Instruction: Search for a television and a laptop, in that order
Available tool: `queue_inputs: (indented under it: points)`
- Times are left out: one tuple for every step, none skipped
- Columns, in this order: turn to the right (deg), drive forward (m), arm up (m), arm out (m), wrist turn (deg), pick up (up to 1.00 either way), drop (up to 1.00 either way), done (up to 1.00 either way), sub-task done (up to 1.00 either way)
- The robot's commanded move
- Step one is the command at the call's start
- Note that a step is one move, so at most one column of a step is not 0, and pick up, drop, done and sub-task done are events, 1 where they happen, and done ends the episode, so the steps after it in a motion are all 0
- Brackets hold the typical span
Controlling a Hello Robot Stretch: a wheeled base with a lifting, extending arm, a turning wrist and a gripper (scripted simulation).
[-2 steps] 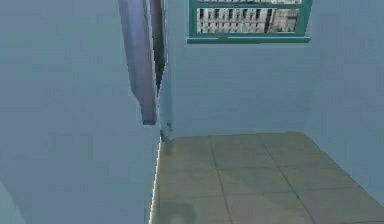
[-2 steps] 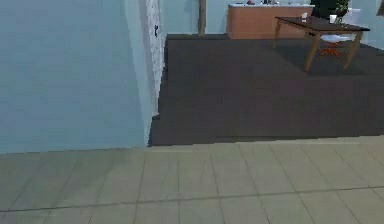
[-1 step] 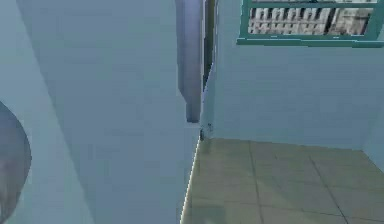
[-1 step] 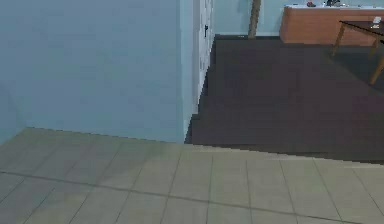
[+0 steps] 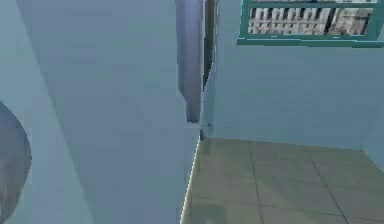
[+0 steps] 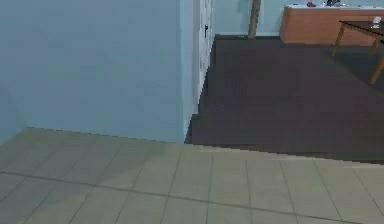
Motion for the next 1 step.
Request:
queue_inputs:
  points:
    - [-45.0,0.0,0.0,0.0,0.0,0.0,0.0,0.0,0.0]
